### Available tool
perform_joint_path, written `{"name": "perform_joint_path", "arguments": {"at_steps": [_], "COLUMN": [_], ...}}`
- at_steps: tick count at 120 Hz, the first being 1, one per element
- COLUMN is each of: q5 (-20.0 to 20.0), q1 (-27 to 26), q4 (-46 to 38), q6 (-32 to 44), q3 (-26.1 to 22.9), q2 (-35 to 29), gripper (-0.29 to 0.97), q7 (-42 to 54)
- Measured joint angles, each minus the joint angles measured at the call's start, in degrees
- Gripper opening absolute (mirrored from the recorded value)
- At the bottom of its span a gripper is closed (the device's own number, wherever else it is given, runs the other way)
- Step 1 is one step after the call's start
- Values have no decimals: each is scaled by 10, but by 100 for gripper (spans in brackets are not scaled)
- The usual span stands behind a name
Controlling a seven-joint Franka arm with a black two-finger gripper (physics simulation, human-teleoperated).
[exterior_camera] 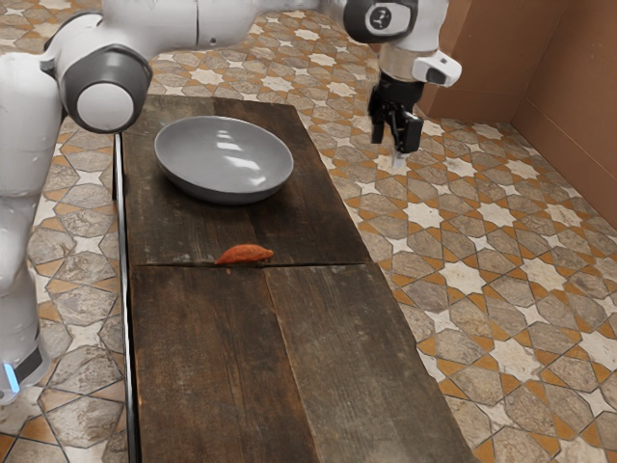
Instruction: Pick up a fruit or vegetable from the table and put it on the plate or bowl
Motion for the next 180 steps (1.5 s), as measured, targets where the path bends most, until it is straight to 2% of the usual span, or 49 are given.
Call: {"name": "perform_joint_path", "arguments": {"at_steps": [20,36,47,61,77,96,108,119,129,141,165,180], "q5": [-11,7,15,23,29,48,44,44,45,45,33,22], "q1": [-15,-17,-16,-9,0,-5,-25,-54,-51,-49,-95,-101], "q4": [-40,-124,-227,-320,-391,-406,-423,-474,-500,-513,-520,-549], "q6": [-2,5,33,79,134,180,195,206,214,220,236,245], "q3": [1,9,29,44,48,48,48,54,59,60,60,60], "q2": [7,-26,-78,-116,-149,-157,-159,-195,-210,-214,-207,-214], "gripper": [68,68,68,68,68,68,68,68,68,68,68,68], "q7": [-28,-34,-31,-23,-17,-17,-14,-6,3,12,25,31]}}
